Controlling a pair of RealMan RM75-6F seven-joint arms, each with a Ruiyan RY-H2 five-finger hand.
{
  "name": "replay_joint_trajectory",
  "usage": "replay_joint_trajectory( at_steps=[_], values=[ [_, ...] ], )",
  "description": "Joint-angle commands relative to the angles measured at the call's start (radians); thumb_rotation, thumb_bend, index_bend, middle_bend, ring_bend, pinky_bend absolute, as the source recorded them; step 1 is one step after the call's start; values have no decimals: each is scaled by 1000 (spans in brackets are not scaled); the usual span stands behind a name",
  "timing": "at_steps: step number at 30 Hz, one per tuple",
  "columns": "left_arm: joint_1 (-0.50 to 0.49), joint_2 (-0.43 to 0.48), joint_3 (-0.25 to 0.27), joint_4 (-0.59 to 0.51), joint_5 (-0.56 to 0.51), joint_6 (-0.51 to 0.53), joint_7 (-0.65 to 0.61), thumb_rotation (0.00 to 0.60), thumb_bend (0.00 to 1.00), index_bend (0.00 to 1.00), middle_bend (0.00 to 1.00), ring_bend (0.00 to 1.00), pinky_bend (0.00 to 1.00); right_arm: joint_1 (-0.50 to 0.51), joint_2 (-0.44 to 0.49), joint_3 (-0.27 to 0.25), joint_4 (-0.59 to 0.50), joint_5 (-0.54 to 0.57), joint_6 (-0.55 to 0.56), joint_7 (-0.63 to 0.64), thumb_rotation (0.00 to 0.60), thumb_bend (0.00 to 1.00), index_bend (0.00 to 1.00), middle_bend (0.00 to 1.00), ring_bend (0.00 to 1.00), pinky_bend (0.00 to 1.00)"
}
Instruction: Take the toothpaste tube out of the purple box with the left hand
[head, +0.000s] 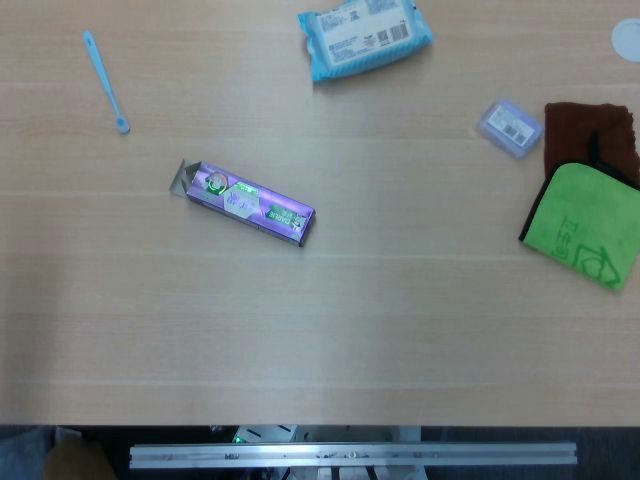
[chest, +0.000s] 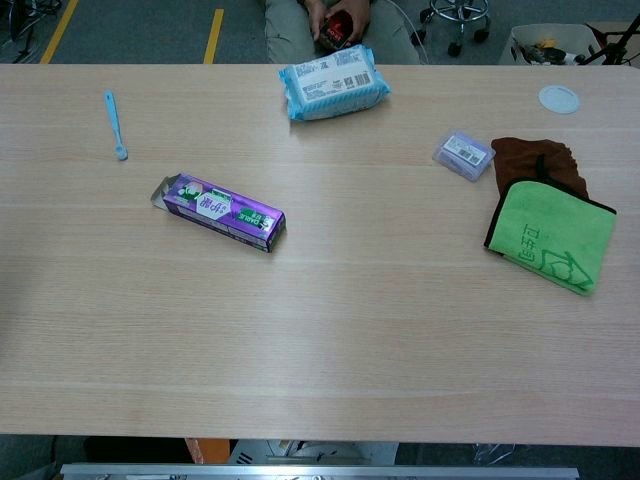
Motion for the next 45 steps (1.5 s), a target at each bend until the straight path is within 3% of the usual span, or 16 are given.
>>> replay_joint_trajectory(
  at_steps=[1, 13, 21, 25, 31, 37, 45],
  values=[
    [-5, 4, 1, 1, 6, -4, -1, 600, 209, 232, 263, 188, 190, 4, 4, 6, -7, 2, 0, -5, 600, 260, 428, 429, 434, 458],
    [-84, 29, 8, -35, 73, -97, -15, 600, 209, 215, 255, 186, 189, 28, 30, 32, -56, 5, -7, -42, 600, 260, 401, 429, 434, 458],
    [-225, 34, 1, -101, 114, -288, -6, 600, 209, 56, 168, 147, 182, 46, 54, 49, -89, 10, -17, -55, 600, 259, 391, 428, 434, 458],
    [-305, 10, -10, -116, 113, -399, 17, 600, 209, 49, 142, 135, 173, 52, 64, 54, -101, 8, -18, -59, 600, 260, 390, 428, 434, 459],
    [-414, -53, -30, -109, 61, -555, 33, 600, 208, 39, 122, 112, 161, 51, 73, 51, -106, 14, -22, -50, 600, 259, 390, 428, 434, 459],
    [-486, -125, -58, -81, -7, -640, 88, 600, 208, 35, 112, 99, 156, 52, 75, 47, -102, 14, -27, -45, 600, 259, 390, 428, 434, 459],
    [-577, -229, -78, -21, -165, -763, 250, 600, 209, 56, 138, 101, 155, 50, 69, 42, -89, 15, -28, -31, 600, 259, 390, 428, 434, 458]
  ],
)
